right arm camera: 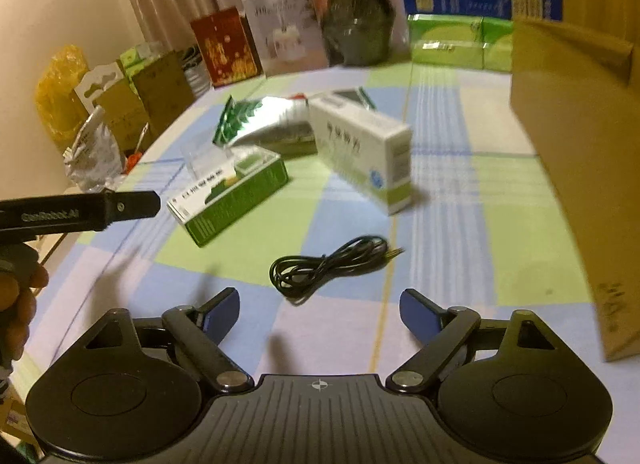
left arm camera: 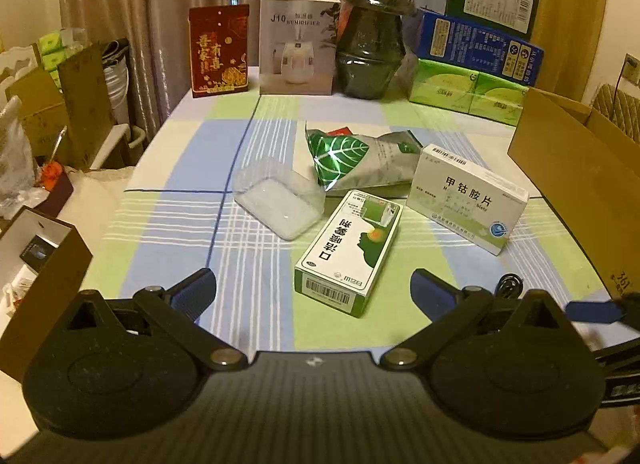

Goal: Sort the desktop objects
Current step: 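Withdraw both tools from the box back over the table, then grasp the green-white medicine box with the left tool while the right tool grasps the black cable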

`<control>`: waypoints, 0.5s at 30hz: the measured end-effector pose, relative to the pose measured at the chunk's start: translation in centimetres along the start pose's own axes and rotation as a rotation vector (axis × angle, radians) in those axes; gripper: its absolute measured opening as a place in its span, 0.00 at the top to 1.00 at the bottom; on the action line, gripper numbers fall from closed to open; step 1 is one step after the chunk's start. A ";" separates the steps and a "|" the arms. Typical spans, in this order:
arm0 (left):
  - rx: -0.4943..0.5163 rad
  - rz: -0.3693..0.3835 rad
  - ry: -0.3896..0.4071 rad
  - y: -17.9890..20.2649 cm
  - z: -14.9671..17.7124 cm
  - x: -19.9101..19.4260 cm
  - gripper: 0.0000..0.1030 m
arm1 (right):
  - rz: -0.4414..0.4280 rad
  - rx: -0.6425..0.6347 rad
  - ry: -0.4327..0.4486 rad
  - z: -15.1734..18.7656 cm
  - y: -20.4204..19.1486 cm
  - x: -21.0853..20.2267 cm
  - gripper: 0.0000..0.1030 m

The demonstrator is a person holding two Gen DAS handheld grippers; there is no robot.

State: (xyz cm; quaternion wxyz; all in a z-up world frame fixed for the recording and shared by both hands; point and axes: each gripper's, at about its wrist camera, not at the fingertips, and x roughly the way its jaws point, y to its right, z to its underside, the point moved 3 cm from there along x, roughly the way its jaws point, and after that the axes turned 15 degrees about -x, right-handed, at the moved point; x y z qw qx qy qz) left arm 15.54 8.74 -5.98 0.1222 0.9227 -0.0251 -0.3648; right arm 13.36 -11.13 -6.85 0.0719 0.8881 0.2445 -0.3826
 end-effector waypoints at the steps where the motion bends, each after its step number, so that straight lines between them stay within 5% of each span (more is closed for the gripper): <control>1: 0.001 0.000 -0.003 0.0 0.0 0.2 0.02 | -0.006 0.009 -0.007 0.0 0.0 0.7 0.18; 13: 0.013 -0.016 -0.029 0.3 -0.5 3.0 0.02 | 0.060 -0.165 0.047 -1.7 -2.3 4.8 0.19; 15: 0.003 -0.018 -0.029 0.1 -0.6 3.1 0.02 | 0.081 -0.194 0.049 -1.8 -2.4 5.1 0.31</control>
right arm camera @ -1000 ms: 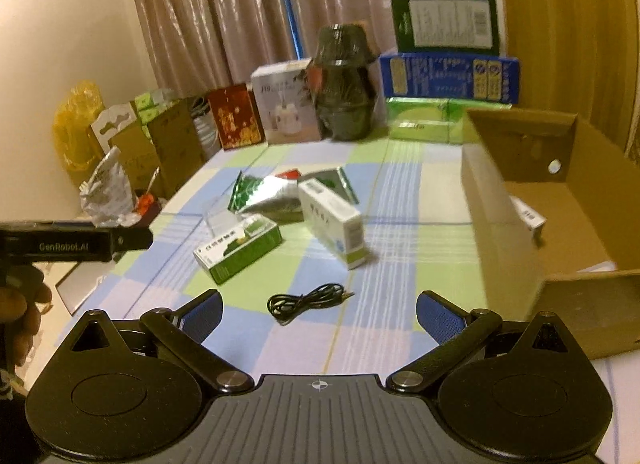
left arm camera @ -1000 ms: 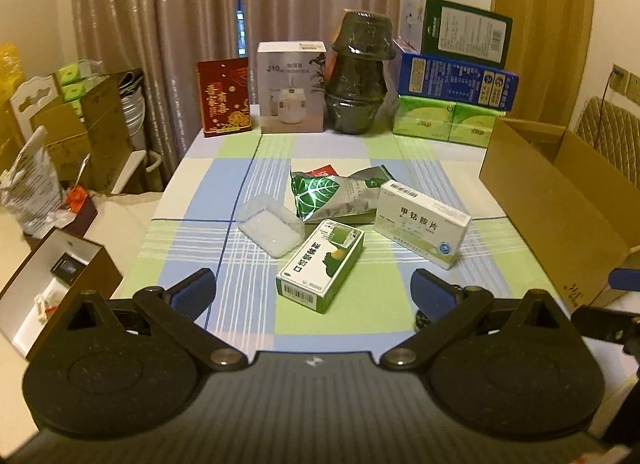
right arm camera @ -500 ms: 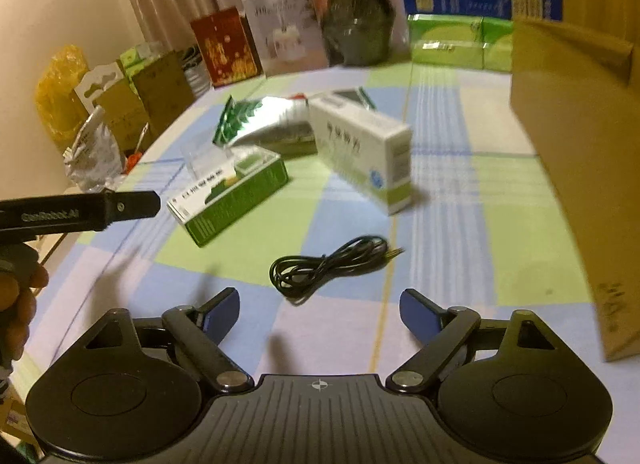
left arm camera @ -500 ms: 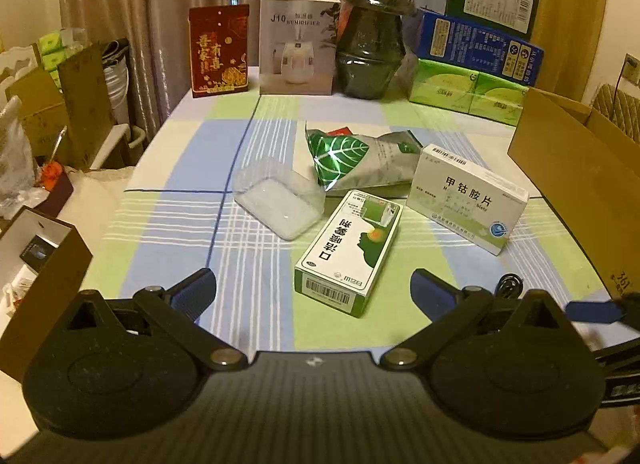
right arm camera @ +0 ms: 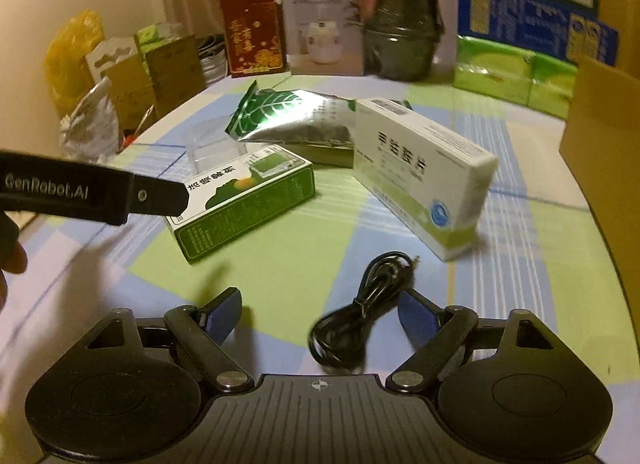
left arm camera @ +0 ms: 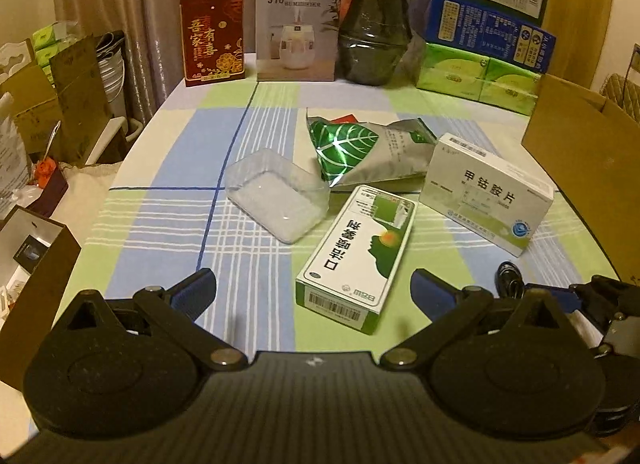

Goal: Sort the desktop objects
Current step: 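Grasp the green-white medicine box with the left tool while the right tool grasps the black cable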

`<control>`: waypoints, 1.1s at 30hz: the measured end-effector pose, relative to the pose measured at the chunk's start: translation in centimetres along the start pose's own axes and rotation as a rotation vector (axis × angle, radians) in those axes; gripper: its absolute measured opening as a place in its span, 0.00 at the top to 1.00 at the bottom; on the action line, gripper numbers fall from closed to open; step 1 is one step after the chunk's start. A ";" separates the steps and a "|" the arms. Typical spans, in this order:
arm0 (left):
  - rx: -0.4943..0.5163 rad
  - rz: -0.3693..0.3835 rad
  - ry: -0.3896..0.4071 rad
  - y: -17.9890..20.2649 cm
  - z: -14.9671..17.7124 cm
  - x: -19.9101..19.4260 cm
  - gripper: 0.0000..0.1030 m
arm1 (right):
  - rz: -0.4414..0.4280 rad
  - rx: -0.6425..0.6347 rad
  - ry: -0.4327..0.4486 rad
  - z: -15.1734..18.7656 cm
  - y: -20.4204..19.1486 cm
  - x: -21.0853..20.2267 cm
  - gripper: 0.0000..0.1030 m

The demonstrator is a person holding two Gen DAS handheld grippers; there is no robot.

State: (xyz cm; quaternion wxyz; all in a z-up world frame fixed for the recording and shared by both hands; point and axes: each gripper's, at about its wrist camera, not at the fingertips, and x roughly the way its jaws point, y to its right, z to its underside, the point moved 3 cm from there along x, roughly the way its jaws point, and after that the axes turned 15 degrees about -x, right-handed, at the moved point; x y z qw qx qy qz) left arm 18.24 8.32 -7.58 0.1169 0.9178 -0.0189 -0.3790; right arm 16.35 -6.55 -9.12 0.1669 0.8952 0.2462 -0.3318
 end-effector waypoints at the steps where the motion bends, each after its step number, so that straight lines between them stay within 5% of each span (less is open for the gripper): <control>1: -0.004 0.001 -0.002 -0.1 0.0 0.1 0.02 | 0.013 -0.010 -0.001 0.0 0.1 0.0 0.36; 8: 0.035 0.027 -0.022 0.4 0.4 0.7 0.02 | 0.034 0.010 -0.010 0.2 1.4 -0.5 0.87; 20: 0.152 0.062 -0.016 2.4 0.4 3.0 0.10 | 0.028 0.057 -0.011 0.4 2.6 -0.9 0.88; 23: 0.161 0.066 -0.029 2.5 0.3 3.7 0.20 | 0.027 0.067 -0.015 0.4 2.9 -1.0 0.88; 27: 0.151 0.072 -0.073 2.5 0.6 4.5 0.46 | 0.027 0.074 -0.019 0.6 3.2 -1.3 0.88; 33: 0.131 0.082 -0.122 4.3 2.0 2.8 0.51 | 0.046 0.070 -0.024 1.1 3.7 -3.0 0.88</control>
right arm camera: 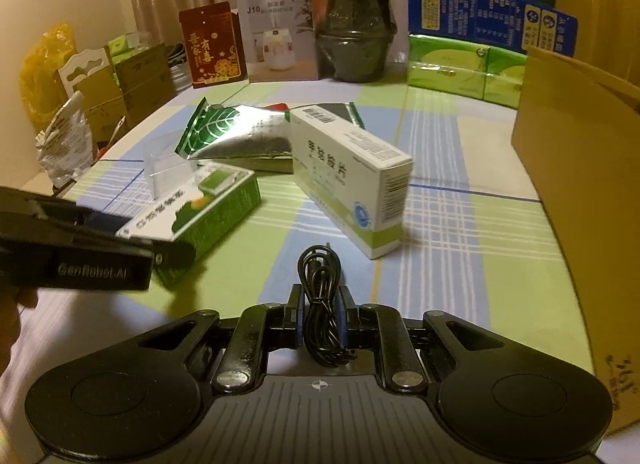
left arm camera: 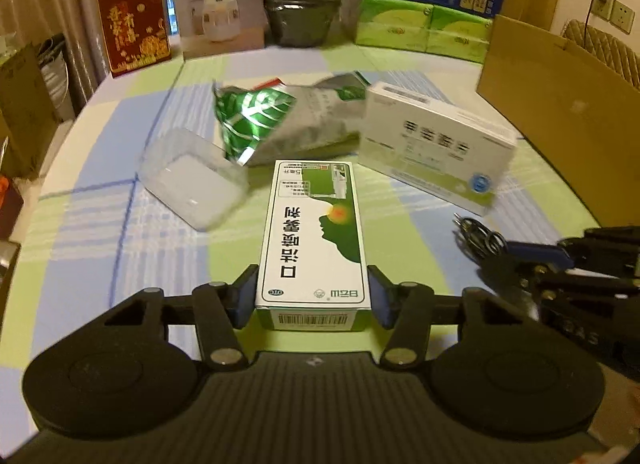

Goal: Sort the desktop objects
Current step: 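Grasp the green-white medicine box with the left tool while the right tool grasps the black cable, then carry the medicine box and black cable into the cardboard box and open both tools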

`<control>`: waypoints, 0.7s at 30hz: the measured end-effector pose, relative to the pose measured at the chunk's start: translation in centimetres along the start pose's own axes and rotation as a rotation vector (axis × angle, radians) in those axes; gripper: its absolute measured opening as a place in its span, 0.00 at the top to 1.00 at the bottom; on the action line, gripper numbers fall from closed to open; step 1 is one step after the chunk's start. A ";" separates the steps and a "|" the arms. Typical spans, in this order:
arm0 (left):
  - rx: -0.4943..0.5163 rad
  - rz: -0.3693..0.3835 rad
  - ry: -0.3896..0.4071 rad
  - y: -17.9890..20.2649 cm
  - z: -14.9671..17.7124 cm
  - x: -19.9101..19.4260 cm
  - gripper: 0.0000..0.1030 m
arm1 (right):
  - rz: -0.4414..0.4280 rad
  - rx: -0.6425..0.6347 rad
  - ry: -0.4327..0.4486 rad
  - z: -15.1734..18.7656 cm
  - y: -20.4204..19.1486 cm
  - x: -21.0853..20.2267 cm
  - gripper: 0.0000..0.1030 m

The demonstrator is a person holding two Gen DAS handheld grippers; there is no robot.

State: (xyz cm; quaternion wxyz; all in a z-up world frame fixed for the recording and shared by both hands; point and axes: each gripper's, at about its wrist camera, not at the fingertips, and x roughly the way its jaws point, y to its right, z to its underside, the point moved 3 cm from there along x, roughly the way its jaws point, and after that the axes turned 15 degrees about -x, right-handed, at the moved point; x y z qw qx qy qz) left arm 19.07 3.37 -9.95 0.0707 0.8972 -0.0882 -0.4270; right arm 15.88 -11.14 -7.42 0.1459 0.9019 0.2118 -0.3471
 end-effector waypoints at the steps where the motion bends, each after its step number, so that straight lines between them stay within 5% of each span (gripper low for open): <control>1: 0.001 0.004 -0.007 0.6 0.4 -0.4 0.51 | 0.005 -0.003 -0.004 0.2 0.1 -0.4 0.88; 12: 0.004 0.002 -0.018 5.1 6.0 -4.6 0.51 | 0.031 0.018 -0.039 3.0 1.8 -4.9 0.88; 21: 0.005 -0.006 0.012 5.7 6.3 -5.2 0.51 | 0.031 0.025 -0.028 3.1 2.2 -5.4 0.88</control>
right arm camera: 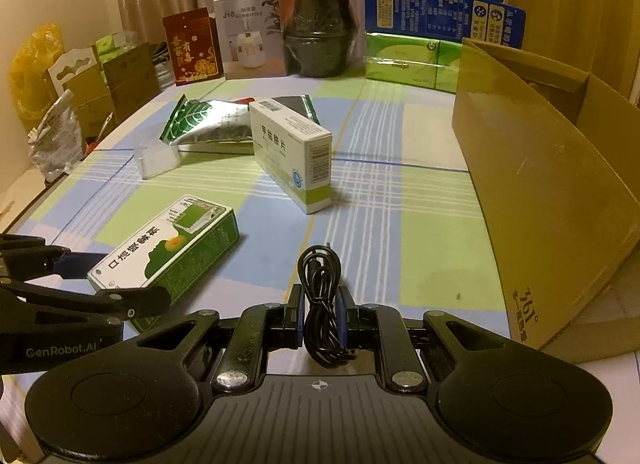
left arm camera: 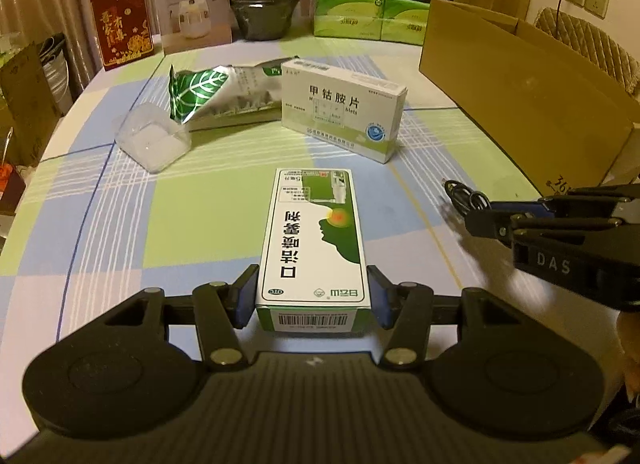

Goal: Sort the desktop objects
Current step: 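Carry the medicine box and black cable into the cardboard box and open both tools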

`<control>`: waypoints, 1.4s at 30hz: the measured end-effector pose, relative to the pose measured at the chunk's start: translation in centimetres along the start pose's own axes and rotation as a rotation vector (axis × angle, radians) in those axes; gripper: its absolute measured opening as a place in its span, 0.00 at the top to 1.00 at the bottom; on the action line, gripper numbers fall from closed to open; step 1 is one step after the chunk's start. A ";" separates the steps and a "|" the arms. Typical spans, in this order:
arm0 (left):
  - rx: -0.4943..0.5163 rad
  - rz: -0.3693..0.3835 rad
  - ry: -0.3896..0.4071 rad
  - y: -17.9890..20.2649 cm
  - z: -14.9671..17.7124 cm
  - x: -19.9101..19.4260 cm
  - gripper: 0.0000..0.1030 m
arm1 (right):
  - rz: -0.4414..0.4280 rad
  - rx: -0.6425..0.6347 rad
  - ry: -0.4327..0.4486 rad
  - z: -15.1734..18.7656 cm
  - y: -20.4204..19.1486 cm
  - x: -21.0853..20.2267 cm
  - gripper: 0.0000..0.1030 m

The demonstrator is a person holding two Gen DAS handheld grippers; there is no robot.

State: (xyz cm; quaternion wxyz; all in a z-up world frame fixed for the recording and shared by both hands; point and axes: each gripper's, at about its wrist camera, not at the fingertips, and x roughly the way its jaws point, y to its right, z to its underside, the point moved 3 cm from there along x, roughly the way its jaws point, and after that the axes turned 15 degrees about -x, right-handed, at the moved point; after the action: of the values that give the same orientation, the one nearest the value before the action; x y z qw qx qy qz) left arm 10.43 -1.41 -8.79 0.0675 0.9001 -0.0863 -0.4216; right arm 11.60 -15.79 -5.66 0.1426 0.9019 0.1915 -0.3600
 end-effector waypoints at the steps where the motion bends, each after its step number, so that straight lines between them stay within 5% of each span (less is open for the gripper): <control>1: 0.000 0.000 0.003 0.1 -0.1 0.0 0.51 | 0.000 0.000 0.000 0.0 0.0 0.0 0.88; 42: 0.020 0.075 0.114 6.4 -0.9 -6.6 0.52 | 0.058 0.076 0.143 -2.1 4.3 -10.1 0.88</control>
State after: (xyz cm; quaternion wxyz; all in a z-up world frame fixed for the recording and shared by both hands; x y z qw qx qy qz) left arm 6.34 -6.25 -2.00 0.0791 0.9194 -0.1201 -0.3660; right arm 8.05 -21.21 3.41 0.1044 0.9353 0.1610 -0.2973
